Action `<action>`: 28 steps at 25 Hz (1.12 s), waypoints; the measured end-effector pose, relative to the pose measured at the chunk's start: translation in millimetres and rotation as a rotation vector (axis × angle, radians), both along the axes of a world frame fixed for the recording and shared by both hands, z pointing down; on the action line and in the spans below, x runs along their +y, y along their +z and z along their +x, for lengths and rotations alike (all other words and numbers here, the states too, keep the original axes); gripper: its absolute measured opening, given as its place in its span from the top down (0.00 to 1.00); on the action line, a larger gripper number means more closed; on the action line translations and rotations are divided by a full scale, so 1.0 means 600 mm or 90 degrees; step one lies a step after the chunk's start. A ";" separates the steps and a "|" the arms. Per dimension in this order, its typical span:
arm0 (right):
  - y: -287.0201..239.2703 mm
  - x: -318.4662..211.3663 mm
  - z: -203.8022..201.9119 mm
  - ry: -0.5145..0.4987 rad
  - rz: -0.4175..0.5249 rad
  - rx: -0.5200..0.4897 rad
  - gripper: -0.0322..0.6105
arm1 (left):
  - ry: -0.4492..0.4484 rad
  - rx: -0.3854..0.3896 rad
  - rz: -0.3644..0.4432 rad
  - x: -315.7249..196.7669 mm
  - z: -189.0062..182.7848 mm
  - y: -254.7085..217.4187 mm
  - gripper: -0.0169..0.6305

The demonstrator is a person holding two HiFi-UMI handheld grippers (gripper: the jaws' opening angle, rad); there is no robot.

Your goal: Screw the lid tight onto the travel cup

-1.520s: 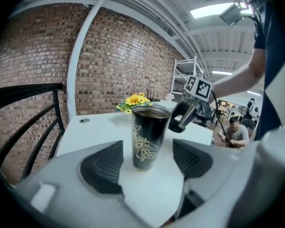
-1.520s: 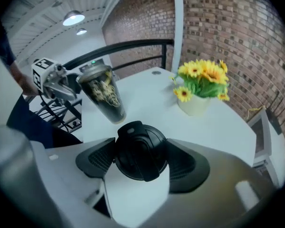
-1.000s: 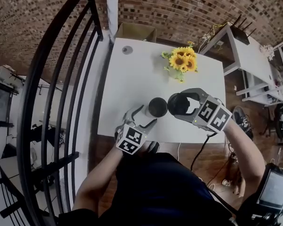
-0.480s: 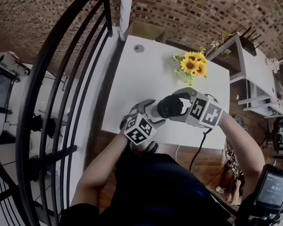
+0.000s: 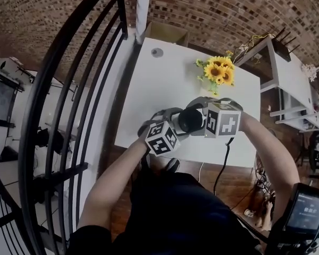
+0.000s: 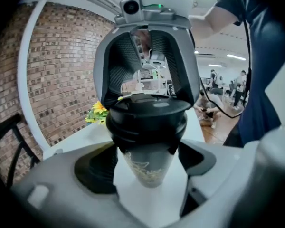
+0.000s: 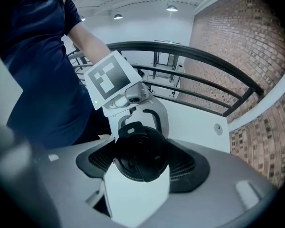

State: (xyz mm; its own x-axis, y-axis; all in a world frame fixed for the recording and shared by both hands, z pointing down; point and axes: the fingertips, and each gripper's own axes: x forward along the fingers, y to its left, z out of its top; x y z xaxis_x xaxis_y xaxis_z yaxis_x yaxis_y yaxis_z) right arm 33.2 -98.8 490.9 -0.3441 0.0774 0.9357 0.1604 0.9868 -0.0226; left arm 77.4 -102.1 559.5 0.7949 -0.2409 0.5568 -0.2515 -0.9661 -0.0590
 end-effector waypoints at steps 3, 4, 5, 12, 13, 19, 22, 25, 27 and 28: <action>0.007 0.004 -0.002 0.003 -0.016 -0.014 0.42 | -0.015 0.010 -0.014 0.002 0.000 0.006 0.37; 0.010 0.004 -0.001 0.009 -0.025 -0.023 0.42 | -0.022 0.016 -0.016 0.002 -0.001 0.007 0.37; 0.013 0.005 0.001 0.018 -0.035 -0.034 0.42 | -0.030 0.022 -0.018 0.001 -0.001 0.008 0.37; 0.021 -0.010 0.016 0.259 -0.031 -0.051 0.42 | -0.160 0.040 -0.044 -0.001 0.005 0.007 0.37; 0.021 -0.015 0.020 0.327 -0.020 -0.066 0.42 | -0.191 0.051 -0.055 -0.003 0.008 0.004 0.37; 0.020 -0.015 0.030 0.585 -0.023 -0.184 0.42 | -0.251 0.102 -0.040 0.007 0.004 0.001 0.35; 0.016 -0.017 0.023 0.548 -0.034 -0.186 0.42 | -0.163 0.069 0.007 0.009 -0.006 0.007 0.35; 0.020 -0.008 0.013 0.386 -0.043 -0.169 0.42 | -0.065 0.036 0.028 0.006 -0.003 0.014 0.32; 0.020 0.002 0.009 0.232 -0.034 -0.151 0.41 | -0.020 0.026 0.023 0.006 0.003 0.017 0.32; 0.018 0.006 0.008 0.173 -0.031 -0.140 0.38 | -0.010 0.026 0.018 0.006 0.005 0.018 0.34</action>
